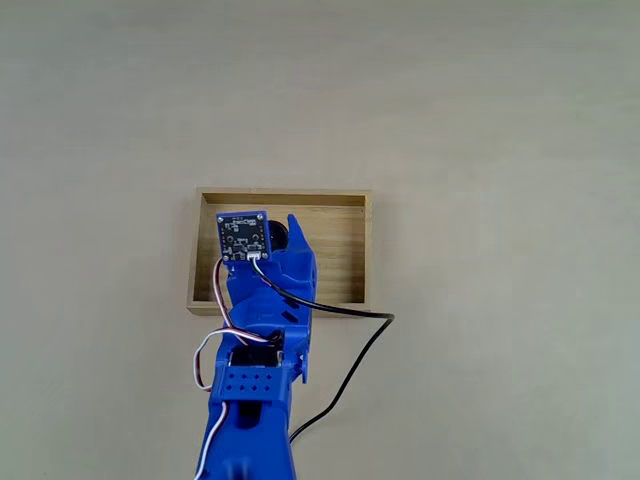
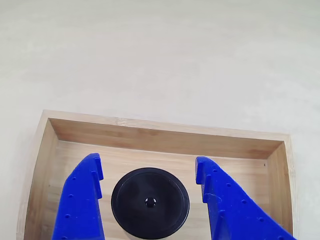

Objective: Place the black cylinder in the wooden box then return to rest.

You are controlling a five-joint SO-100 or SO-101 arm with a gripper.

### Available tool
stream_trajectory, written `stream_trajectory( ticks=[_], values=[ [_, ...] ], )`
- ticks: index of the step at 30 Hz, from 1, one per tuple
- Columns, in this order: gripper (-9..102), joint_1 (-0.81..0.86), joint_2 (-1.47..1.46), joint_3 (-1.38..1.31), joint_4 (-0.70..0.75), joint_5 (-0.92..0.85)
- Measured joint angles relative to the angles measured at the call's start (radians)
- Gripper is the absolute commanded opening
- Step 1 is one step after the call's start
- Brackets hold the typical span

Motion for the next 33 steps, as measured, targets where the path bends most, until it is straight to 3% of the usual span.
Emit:
stream_trajectory(
  ticks=[9,18,33],
  values=[
    [9,-0.041,-0.225,0.000,0.296,-0.066],
    [0,-0.066,-0.572,0.147,0.505,-0.083],
    [0,-0.021,-1.255,0.548,0.844,-0.166]
  ],
)
